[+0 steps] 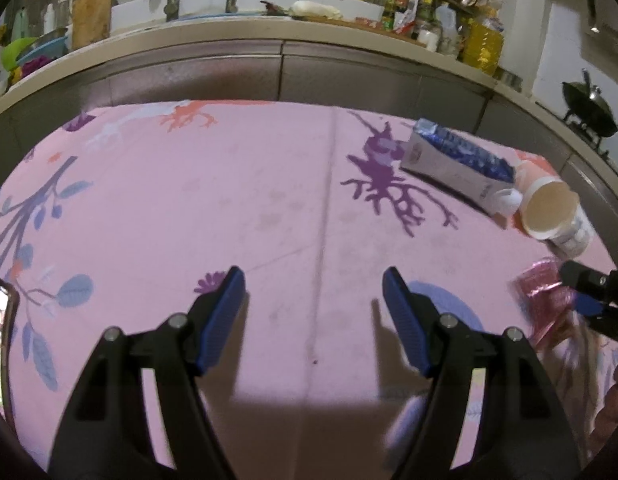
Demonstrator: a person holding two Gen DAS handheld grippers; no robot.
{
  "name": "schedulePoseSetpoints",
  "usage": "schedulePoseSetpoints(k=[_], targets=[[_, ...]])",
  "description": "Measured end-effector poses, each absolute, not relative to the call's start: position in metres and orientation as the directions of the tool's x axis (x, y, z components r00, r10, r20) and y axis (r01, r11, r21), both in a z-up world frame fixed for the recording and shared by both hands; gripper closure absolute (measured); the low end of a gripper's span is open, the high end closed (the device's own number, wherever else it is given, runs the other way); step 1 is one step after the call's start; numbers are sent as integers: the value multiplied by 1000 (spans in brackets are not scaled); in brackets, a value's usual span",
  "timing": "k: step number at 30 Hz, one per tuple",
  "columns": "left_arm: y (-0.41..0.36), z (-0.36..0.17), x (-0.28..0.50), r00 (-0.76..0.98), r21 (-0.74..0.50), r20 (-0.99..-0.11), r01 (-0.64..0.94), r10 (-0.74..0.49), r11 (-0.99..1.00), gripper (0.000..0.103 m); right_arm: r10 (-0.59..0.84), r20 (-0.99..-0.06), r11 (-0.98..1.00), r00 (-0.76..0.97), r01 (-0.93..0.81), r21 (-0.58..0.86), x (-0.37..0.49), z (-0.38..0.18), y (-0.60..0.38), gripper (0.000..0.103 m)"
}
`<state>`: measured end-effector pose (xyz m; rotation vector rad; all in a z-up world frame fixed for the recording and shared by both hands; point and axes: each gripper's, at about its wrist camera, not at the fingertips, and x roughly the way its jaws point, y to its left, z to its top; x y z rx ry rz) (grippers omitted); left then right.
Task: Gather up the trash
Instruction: 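Grasp pink foil wrapper with left tool while right tool grasps white yogurt cup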
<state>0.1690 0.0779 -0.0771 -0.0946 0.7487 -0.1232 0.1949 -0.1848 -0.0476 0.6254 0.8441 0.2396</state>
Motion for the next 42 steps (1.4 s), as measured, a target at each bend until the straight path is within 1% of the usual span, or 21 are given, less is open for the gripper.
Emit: schedulePoseSetpoints(k=[2,5,9,12,15,17,20,22,23,24,25,27,28,29,30,33,35,39,42], targets=[[78,-74,167,732,-147,-658,108,-179,983,34,443,-583,801,681,-9,598,191,-34,-180,46],[72,-67,163,725,-189,-643,164,-248,968,34,393,-563,818,727,3,575,182,-20,-196,46],[46,-54,158,698,-245,-616,273,-366,931,23,280,-557,836,782,86,543,170,-10,-230,46],[8,-49,157,650,-240,-628,362,-429,901,21,178,-571,843,802,175,509,170,-11,-258,46],[-34,-51,160,612,-191,-658,429,-439,883,21,123,-570,840,812,220,495,176,-11,-279,46],[-61,-54,163,603,-139,-679,456,-419,879,21,107,-571,836,814,237,495,185,-12,-291,43],[-83,-63,166,589,-97,-708,467,-391,879,21,124,-574,818,809,244,520,206,-14,-304,39],[-90,-69,165,591,-68,-719,465,-367,883,21,133,-592,815,795,252,522,223,-15,-309,38],[-91,-72,164,592,-54,-723,465,-356,884,23,142,-604,810,784,259,527,232,-17,-311,38],[-91,-75,163,595,-44,-725,464,-348,885,31,151,-613,804,776,264,532,239,-18,-311,38],[-90,-76,162,592,-40,-730,463,-342,886,36,156,-624,801,766,272,534,244,-19,-311,38],[-87,-81,164,575,-48,-745,460,-339,887,54,174,-669,803,723,289,521,256,-26,-307,38],[-82,-82,165,565,-66,-749,457,-346,887,58,188,-674,802,715,284,525,256,-28,-305,37],[-77,-82,165,563,-78,-748,452,-351,889,66,205,-673,801,711,273,532,256,-29,-303,37],[-72,-82,165,564,-84,-746,448,-354,890,70,203,-675,805,710,271,527,254,-29,-300,37],[-49,-79,164,567,-118,-742,414,-358,903,71,207,-684,816,699,262,515,241,-27,-291,37],[-35,-78,164,567,-142,-740,396,-363,907,71,239,-683,809,690,247,533,230,-29,-285,38],[-3,-78,158,573,-180,-736,349,-361,920,71,325,-664,778,674,209,592,199,-35,-266,38],[9,-77,151,574,-200,-729,342,-373,918,71,409,-647,776,644,127,617,181,-40,-234,38]])
